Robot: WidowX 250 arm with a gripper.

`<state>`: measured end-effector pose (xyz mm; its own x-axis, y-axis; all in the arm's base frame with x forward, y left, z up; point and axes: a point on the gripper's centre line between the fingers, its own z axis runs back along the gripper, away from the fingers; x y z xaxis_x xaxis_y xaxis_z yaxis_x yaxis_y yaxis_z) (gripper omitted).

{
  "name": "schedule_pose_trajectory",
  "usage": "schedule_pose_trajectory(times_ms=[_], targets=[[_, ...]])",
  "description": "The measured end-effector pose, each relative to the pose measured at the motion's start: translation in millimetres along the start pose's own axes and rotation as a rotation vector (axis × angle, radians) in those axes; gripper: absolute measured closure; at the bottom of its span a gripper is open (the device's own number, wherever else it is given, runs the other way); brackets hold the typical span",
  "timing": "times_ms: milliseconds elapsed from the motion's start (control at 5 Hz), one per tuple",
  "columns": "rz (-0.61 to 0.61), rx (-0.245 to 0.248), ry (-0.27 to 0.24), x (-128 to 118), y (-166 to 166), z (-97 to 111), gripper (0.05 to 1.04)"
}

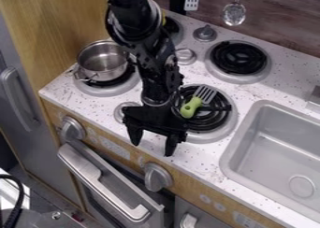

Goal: Move the green fork to the top right burner

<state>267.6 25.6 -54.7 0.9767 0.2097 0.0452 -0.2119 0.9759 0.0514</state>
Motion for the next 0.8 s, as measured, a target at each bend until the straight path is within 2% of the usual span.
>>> schedule_pose_trajectory(times_ms=[200,400,600,800], targets=[[-0.001,0.004,0.026,-5,0,-6,0.085],[0.004,0.032,0.03,-5,3,11,0.085],[0.019,0.009,-0.043,9,-4,39,0.085],[0.009,-0.041,-0.125,27,-13,58,0.085]])
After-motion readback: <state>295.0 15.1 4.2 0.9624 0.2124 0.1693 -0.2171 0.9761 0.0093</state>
